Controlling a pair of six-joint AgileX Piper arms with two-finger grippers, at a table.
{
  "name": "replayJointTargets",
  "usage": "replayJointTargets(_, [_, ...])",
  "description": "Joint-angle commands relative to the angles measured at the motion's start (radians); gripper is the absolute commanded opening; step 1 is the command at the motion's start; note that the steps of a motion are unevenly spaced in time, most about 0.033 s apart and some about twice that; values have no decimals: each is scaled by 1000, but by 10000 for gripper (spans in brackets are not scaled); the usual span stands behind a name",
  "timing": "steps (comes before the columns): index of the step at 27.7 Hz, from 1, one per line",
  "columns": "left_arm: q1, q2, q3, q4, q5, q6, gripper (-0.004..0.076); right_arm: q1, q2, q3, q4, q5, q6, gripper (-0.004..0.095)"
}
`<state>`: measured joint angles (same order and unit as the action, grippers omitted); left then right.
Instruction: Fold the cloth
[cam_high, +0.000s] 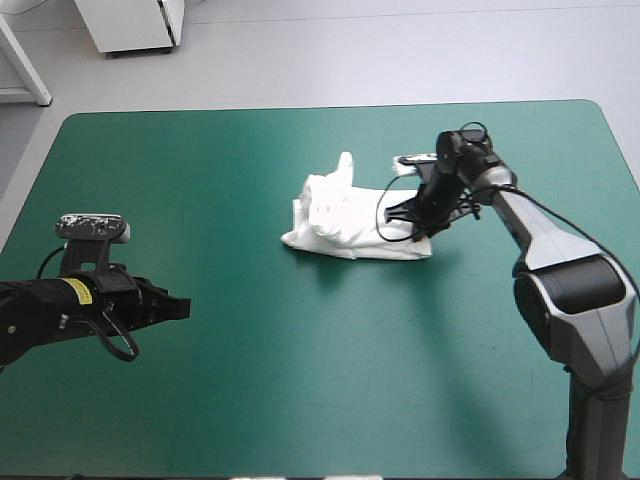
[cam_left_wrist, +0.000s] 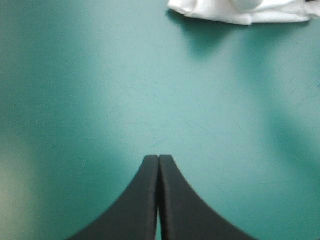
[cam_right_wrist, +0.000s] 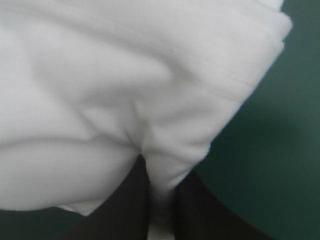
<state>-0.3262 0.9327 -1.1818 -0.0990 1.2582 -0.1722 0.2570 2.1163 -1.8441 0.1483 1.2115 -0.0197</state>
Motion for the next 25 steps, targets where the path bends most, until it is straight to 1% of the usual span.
replayJointTargets(1, [0, -9, -24, -15, 27, -6, -22, -117, -141, 111, -92, 35, -11, -17])
replayJointTargets(5, [0, -9, -24, -15, 27, -6, -22, -246, -216, 204, -162, 33, -11, -17])
replayJointTargets(8, [0, -9, -24, -15, 27, -6, -22, -348, -251, 228, -201, 37, -4, -17])
replayJointTargets(14, [0, -9, -24, -15, 27, -2, -22, -527, -282, 228, -207, 37, -11, -17])
replayJointTargets(17, [0, -9, -24, -15, 27, -2, -22, -606, -289, 228, -238, 37, -11, -16])
replayJointTargets(20, [0, -9, -24, -15, 27, -2, -22, -653, -294, 228, -251, 37, -11, -16])
replayJointTargets(25, [0, -9, -24, -15, 27, -2, -22, -692, -294, 228, -214, 37, -13, -17])
